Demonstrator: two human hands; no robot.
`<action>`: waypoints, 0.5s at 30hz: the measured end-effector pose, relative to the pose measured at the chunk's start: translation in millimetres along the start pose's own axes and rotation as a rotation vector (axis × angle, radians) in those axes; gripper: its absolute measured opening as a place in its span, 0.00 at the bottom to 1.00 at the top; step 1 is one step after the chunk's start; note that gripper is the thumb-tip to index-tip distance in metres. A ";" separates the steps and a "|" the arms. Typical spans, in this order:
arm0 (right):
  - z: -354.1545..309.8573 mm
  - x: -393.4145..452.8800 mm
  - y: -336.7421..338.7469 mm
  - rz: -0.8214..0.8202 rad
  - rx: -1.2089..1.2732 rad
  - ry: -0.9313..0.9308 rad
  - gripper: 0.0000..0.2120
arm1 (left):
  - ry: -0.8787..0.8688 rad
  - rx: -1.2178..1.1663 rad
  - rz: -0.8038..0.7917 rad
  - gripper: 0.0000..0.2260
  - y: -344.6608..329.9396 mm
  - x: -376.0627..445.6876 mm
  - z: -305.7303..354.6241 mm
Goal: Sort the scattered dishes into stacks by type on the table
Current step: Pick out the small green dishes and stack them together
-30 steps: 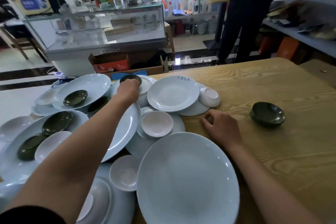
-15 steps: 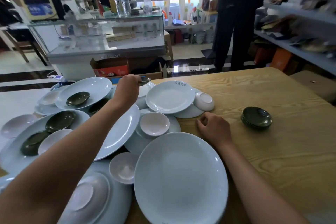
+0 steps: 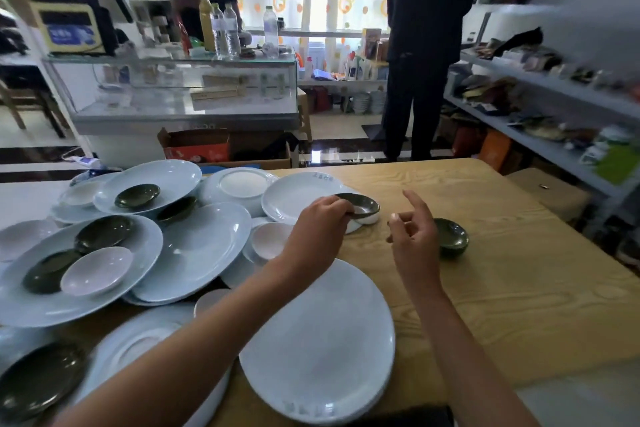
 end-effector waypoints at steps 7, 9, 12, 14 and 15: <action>-19.6 -3.7 48.1 -0.138 -0.086 0.093 0.16 | -0.049 -0.085 -0.035 0.06 -27.8 6.9 34.3; -11.3 -4.1 53.3 -0.117 -0.168 0.147 0.14 | -0.062 -0.101 -0.046 0.06 -37.1 7.6 41.3; 1.5 -6.1 58.2 -0.115 -0.165 0.150 0.10 | -0.086 -0.126 -0.096 0.06 -50.6 8.1 48.3; 12.8 -4.3 61.4 -0.086 -0.167 0.134 0.08 | -0.085 -0.115 -0.150 0.08 -60.1 8.2 53.4; 21.8 -3.2 63.0 -0.059 -0.180 0.117 0.07 | -0.079 -0.098 -0.169 0.09 -64.8 7.5 55.5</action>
Point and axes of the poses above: each hand's wrist, its own x-axis towards the middle knuckle, its own y-axis out of the back of the hand, z = x × y, the point moved 2 cm from there along x, towards the middle knuckle, and after that the axes turned 10 degrees about -x, right-handed, at the moved point
